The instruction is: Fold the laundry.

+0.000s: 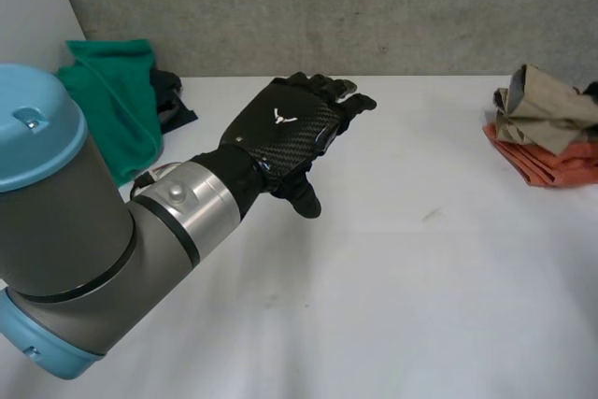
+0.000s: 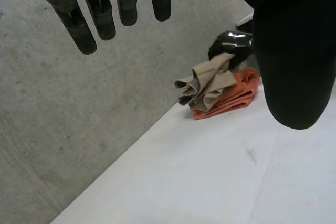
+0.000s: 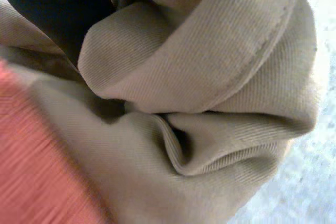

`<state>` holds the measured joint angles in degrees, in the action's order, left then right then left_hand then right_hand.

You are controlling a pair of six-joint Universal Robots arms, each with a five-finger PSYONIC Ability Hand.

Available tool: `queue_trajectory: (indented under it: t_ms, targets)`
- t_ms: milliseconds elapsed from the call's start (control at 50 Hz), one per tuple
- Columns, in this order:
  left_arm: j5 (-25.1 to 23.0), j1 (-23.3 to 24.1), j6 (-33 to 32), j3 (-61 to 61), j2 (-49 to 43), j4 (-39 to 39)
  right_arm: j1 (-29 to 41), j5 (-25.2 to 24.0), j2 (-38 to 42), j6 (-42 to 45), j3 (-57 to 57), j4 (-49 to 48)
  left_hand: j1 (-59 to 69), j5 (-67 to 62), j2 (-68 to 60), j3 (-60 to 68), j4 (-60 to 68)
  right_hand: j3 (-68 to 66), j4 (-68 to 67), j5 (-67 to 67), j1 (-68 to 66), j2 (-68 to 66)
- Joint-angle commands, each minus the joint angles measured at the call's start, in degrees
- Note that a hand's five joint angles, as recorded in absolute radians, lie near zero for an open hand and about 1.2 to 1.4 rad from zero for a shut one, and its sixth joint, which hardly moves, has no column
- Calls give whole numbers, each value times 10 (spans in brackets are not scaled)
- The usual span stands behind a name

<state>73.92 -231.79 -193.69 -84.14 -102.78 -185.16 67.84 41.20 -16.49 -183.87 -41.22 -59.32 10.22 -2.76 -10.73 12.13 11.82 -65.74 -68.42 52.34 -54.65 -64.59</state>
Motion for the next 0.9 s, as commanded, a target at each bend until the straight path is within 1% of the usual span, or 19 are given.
queue_trajectory:
  t_ms: [20, 160, 180, 200, 220, 260, 340, 400, 480, 520, 560, 580, 620, 660, 700, 740, 800, 880, 900]
  targets:
    - [0, 0, 1, 1, -6, 0, -22, -38, 11, 5, -12, -7, 12, 14, -7, -7, -4, -143, -116, 177, -254, -154]
    - [1, 2, -1, 0, -10, 0, -27, -29, 7, 9, -26, -6, 12, 14, -7, -7, -4, -125, -98, 159, -236, -136]
    - [1, 2, -1, 1, -10, 0, -27, -27, 4, 8, -30, -4, 12, 14, -7, -7, -4, 20, 47, 14, -91, 9]
    - [1, 3, -1, 2, -10, 0, -28, -19, -6, 8, -46, 1, 12, 14, -7, -7, -4, 420, 446, -386, 309, 408]
    - [1, 3, -1, 2, -10, 0, -29, -13, -17, 8, -59, 5, 12, 14, -7, -7, -4, 557, 584, -523, 446, 546]
    - [1, 4, -2, 4, -9, 0, -35, 2, -49, 8, -89, 21, 12, 14, -7, -7, -4, 557, 584, -523, 446, 546]
    - [1, 4, -3, 6, -7, 0, -57, 42, -169, 11, -170, 101, 12, 14, -7, -7, -4, 557, 584, -523, 446, 546]
    - [2, 5, -4, 7, -4, 0, -72, 54, -210, 26, -185, 163, 10, 15, -5, -9, -6, 557, 584, -523, 446, 546]
    - [2, 5, -3, 8, -2, 1, -99, 80, -251, 112, -183, 300, 10, 15, -5, -9, -6, 557, 584, -523, 446, 546]
    - [3, 5, -4, 10, -2, 1, -118, 128, -273, 203, -168, 387, 8, 17, -3, -11, -8, 557, 584, -523, 446, 546]
    - [3, 5, -5, 11, 0, 1, -128, 170, -284, 255, -152, 430, 8, 17, -3, -11, -8, 557, 584, -523, 446, 546]
    - [3, 3, -3, 13, 6, 0, -133, 226, -297, 311, -135, 470, 8, 17, -3, -11, -8, 557, 584, -523, 446, 546]
    - [5, 0, -3, 20, 12, 0, -133, 281, -309, 364, -117, 495, 8, 17, -3, -11, -8, 557, 584, -523, 446, 546]
    - [8, -2, -2, 29, 15, 0, -128, 357, -320, 413, -98, 498, 8, 17, -3, -11, -8, 557, 584, -523, 446, 546]
    - [9, -2, -2, 35, 16, 0, -117, 393, -329, 420, -95, 490, 10, 15, -5, -9, -6, 557, 584, -523, 446, 546]
    - [15, -3, -3, 49, 17, 0, -80, 411, -351, 406, -98, 469, 12, 14, -7, -7, -4, 557, 584, -523, 446, 546]
    - [34, -9, -3, 64, 15, -1, -35, 409, -401, 369, -131, 439, 12, 14, -7, -7, -4, 557, 584, -523, 446, 546]
    - [108, -42, -4, 101, 13, -13, 27, 387, -500, 303, -234, 368, 12, 14, -7, -7, -4, 557, 584, -523, 446, 546]
    - [138, -66, -6, 115, 11, -18, 55, 363, -539, 278, -284, 328, 12, 14, -7, -7, -4, 557, 584, -523, 446, 546]
